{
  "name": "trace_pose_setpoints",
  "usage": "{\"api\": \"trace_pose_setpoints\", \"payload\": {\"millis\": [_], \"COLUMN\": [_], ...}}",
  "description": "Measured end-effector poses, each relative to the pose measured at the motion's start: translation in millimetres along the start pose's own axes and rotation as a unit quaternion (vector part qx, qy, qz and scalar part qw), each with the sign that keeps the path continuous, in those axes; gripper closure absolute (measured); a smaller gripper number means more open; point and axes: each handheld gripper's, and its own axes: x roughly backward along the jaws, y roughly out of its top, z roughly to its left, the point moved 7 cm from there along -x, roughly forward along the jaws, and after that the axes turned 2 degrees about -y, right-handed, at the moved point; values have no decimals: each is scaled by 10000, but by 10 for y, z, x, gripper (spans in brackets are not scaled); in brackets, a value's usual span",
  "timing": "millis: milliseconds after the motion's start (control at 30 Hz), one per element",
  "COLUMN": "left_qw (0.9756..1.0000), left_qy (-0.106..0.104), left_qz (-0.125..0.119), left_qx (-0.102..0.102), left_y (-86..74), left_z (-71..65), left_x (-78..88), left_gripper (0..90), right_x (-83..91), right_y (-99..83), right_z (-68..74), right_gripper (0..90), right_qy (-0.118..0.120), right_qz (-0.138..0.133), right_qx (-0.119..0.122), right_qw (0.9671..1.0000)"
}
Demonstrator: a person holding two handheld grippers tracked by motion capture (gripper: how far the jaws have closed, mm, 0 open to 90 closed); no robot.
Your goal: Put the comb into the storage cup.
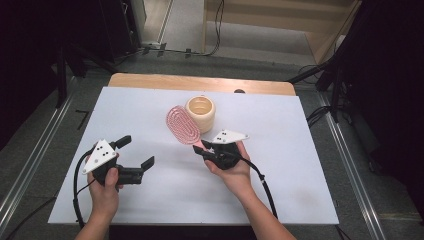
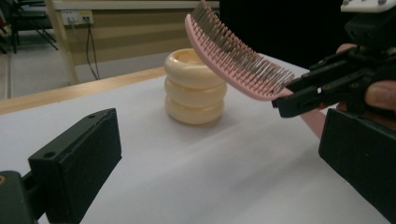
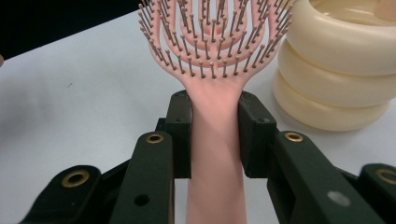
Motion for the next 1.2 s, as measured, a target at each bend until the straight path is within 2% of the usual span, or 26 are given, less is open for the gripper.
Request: {"api": "trace_pose_setpoints", "payload": {"millis": [133, 300, 400, 500, 800, 1000, 1200], "left_qw": [9999, 9997, 9995, 9993, 9987, 9978, 9970], "left_qy": [-122, -227, -331, -368, -498, -633, -730], "left_qz": [-61, -7, 6, 6, 127, 113, 149], "left_qx": [34, -44, -1, 11, -40, 146, 231], "left_y": [103, 178, 225, 261, 314, 324, 320], "left_z": [-64, -144, -190, -216, -281, -317, -365], "left_x": [-90, -211, -280, -333, -505, -606, -672], "left_gripper": [0, 0, 0, 0, 0, 0, 0], "right_x": [77, 133, 182, 239, 304, 333, 313], "right_y": [-28, -50, -62, -80, -120, -137, -143], "right_z": [-24, -49, -65, -81, -85, -27, 51], "right_gripper": [679, 679, 679, 679, 679, 679, 679], "right_qy": [12, 30, 83, 101, 80, 163, 229], "right_qz": [-126, -199, -309, -464, -558, -672, -699], "right_qx": [-22, -36, -43, -38, 45, 163, 260], "right_qw": [9999, 9998, 9995, 9989, 9984, 9975, 9969]}}
